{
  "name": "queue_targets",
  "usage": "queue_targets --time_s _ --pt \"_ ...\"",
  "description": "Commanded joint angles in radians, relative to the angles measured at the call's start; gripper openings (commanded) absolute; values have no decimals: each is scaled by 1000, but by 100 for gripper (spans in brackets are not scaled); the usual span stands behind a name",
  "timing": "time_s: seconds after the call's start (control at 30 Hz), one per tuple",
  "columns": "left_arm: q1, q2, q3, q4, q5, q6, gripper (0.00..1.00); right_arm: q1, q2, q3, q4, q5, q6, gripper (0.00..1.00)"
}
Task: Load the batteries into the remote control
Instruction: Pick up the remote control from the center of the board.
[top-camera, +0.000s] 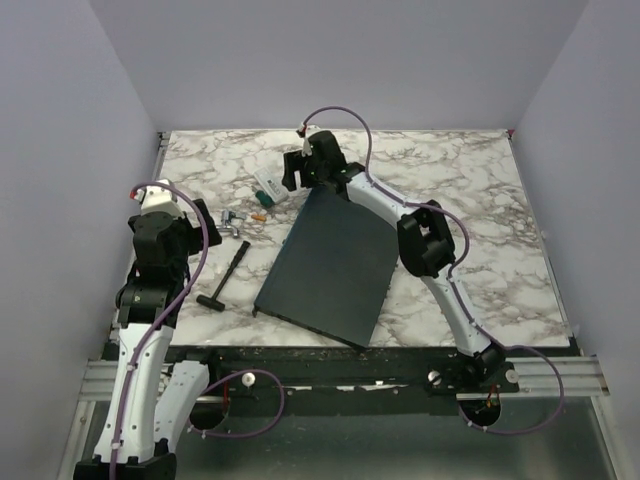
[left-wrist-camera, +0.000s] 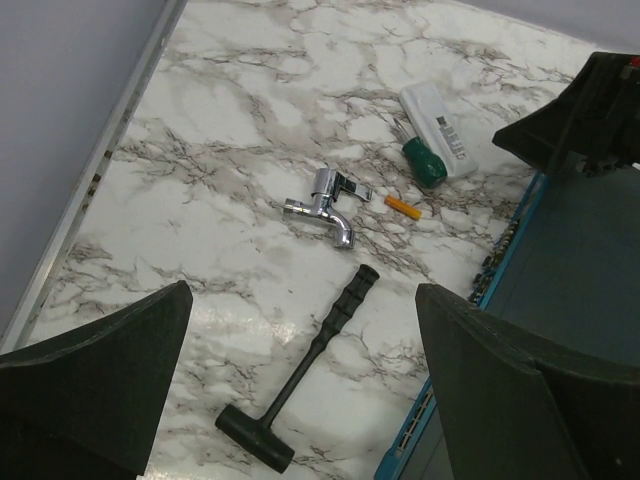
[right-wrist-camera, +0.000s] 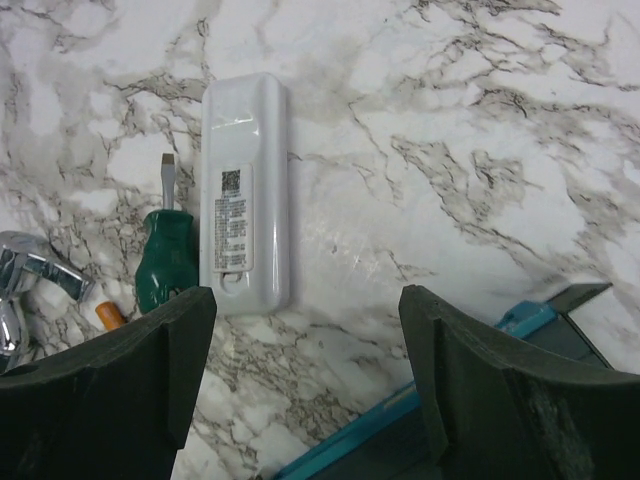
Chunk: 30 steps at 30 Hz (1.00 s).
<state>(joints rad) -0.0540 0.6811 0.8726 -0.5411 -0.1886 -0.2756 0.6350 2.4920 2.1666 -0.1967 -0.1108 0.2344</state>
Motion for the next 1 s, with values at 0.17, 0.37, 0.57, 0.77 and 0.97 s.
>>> queue_targets --time_s 0.17,0.37,0.57,0.77,0.97 --pt "17 -46 -23 33 59 3 99 45 148 162 -1 34 -18 80" --pt "34 -48 -29 37 90 -6 99 66 203 201 13 47 -25 79" --pt "45 -46 -31 41 119 -10 99 81 232 212 23 58 -35 79" --pt "45 -42 -32 44 141 -14 99 97 254 219 7 91 -75 79" --pt "75 -38 -34 44 153 -16 99 133 294 235 -17 204 -162 79"
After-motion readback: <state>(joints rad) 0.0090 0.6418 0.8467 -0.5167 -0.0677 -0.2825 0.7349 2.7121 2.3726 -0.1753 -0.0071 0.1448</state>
